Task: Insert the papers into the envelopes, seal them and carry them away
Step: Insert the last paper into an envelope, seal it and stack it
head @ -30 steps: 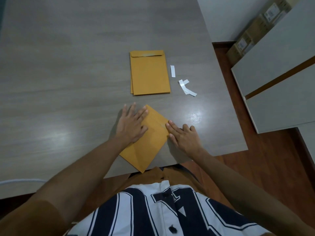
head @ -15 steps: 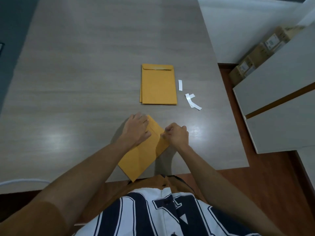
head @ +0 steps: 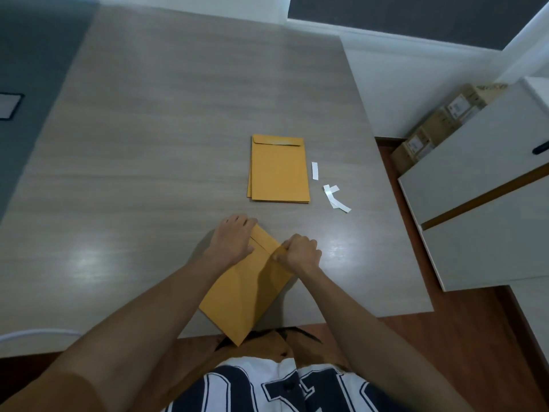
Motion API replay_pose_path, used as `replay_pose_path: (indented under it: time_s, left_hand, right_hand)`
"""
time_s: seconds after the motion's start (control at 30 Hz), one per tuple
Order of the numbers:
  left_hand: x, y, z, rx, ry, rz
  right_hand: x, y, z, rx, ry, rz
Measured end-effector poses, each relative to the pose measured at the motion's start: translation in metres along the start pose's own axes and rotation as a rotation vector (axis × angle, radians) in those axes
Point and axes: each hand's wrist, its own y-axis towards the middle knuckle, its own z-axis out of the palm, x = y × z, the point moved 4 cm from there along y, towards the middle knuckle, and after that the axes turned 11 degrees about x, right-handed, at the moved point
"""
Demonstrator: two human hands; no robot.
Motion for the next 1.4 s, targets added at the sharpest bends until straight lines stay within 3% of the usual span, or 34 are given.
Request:
replay_pose_path:
  time_s: [0.3,0.5,0.67,0.8,0.9,1.1,1.27,1.4]
  left_hand:
    - [0.035,0.009,-0.005,0.143,-0.643,-0.183]
    - [0.032,0.024,-0.016,0.210,-0.539,-0.123]
    - [0.027,0.037,-0.024,0.240,-0.485,-0.032]
    - [0.018,0.045,-0.025,0.304,-0.562,0.026]
    - [0.014,0.051,-0.033,0.335,-0.609,0.030]
    - [0.029,0.072,-0.068,0.265,-0.797,-0.065]
    - [0.036,0.108,-0.107,0.122,-1.007,-0.229]
    - [0.037,0.145,-0.128,-0.032,-1.037,-0.328]
  right_hand:
    - [0.005,-0.018,-0.008,0.015,-0.030,-0.049]
    - [0.006,-0.019,0.001,-0.025,-0.109,-0.081]
    - [0.010,-0.012,0.001,0.056,-0.126,-0.155]
    - [0.011,-0.006,-0.007,0.145,0.010,-0.254]
    - [0.010,-0.001,-0.027,0.115,0.184,-0.274]
    - [0.024,0.031,-0.102,0.061,0.342,-0.414]
    - [0.036,0.081,-0.166,0.017,0.381,-0.417]
    - [0.047,0.126,-0.198,-0.088,0.439,-0.395]
